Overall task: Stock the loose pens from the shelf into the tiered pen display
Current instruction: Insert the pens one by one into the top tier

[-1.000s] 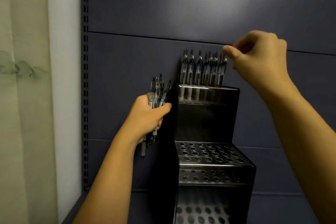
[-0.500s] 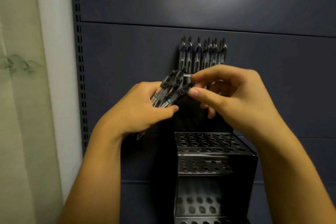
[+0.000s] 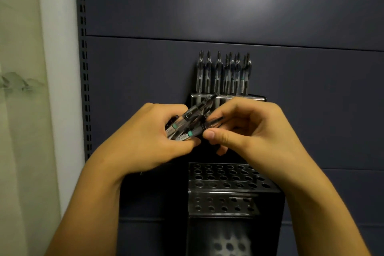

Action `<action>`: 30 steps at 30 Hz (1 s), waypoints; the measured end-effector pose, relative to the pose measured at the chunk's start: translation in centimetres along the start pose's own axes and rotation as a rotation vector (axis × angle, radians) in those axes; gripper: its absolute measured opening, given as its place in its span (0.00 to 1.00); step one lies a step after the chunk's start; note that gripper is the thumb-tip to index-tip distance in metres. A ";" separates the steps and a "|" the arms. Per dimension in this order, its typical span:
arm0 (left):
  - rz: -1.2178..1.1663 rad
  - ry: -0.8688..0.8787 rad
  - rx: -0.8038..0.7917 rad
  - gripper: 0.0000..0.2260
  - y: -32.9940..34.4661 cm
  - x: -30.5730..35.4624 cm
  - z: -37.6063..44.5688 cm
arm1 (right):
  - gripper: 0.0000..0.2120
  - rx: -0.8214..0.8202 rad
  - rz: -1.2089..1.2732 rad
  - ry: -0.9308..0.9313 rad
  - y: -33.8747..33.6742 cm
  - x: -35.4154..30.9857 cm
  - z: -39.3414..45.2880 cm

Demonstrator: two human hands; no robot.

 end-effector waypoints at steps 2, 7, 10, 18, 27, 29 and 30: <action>0.008 -0.014 0.006 0.09 0.1 0.1 0.1 | 0.07 0.006 0.038 0.013 -0.2 0.2 0.1; 0.018 -0.031 0.015 0.12 0.3 0.4 0.2 | 0.07 0.015 0.180 0.048 -0.3 0.8 0.5; 0.010 -0.048 0.009 0.13 0.3 0.4 0.2 | 0.07 0.017 0.262 0.064 -0.2 1.0 0.6; -0.007 -0.069 -0.004 0.12 0.5 -0.4 0.3 | 0.08 0.036 0.231 0.102 0.2 1.4 0.7; -0.078 -0.076 -0.068 0.13 1.4 -1.2 1.0 | 0.10 0.094 0.243 0.137 0.0 1.4 0.9; -0.097 -0.079 -0.072 0.13 1.4 -1.5 1.1 | 0.10 0.108 0.249 0.133 0.0 1.6 1.0; -0.101 -0.076 -0.075 0.13 1.4 -1.6 1.2 | 0.10 0.119 0.259 0.130 0.0 1.7 1.0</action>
Point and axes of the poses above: each hand's wrist, its own z-axis towards the middle knuckle, its own y-axis out of the palm, x = y × z, the point moved 5 cm from there along z, towards the middle knuckle, and after that the axes turned 13 degrees about z, right-handed, at the moved point
